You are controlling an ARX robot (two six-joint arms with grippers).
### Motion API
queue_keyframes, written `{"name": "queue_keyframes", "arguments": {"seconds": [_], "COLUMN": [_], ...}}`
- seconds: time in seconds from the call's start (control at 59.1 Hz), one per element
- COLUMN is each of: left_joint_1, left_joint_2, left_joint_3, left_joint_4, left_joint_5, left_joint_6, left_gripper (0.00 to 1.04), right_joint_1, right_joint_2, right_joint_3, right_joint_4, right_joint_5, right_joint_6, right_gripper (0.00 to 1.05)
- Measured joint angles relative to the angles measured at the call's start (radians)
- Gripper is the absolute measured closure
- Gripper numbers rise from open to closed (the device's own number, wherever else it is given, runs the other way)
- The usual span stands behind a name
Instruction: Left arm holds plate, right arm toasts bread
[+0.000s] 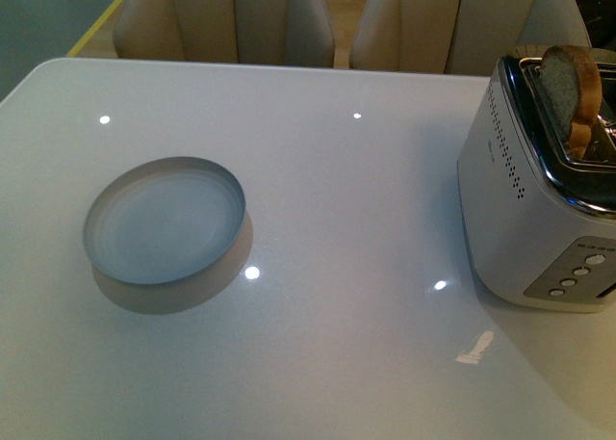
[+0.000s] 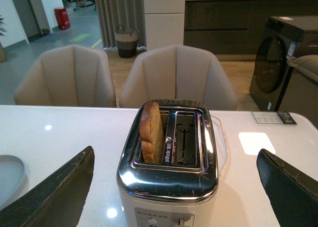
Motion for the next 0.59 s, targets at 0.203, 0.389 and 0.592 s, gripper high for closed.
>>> {"name": "queue_keyframes", "arguments": {"seconds": [0.203,0.389,0.592], "left_joint_1": [0.0,0.0,0.0], "left_joint_2": [-0.164,-0.288,-0.406], "left_joint_3": [-0.06,-0.06,-0.06], "left_joint_4": [-0.098,-0.212,-0.324], "left_joint_5": [0.0,0.0,0.0], "left_joint_6": [0.0,0.0,0.0], "left_gripper": [1.02,1.02,1.02], "right_joint_1": [0.0,0.0,0.0], "right_joint_2": [0.0,0.0,0.0], "right_joint_3": [0.0,0.0,0.0], "right_joint_4": [0.0,0.0,0.0], "right_joint_5": [0.0,0.0,0.0], "right_joint_6": [0.0,0.0,0.0], "right_gripper": [0.09,0.09,0.09]}}
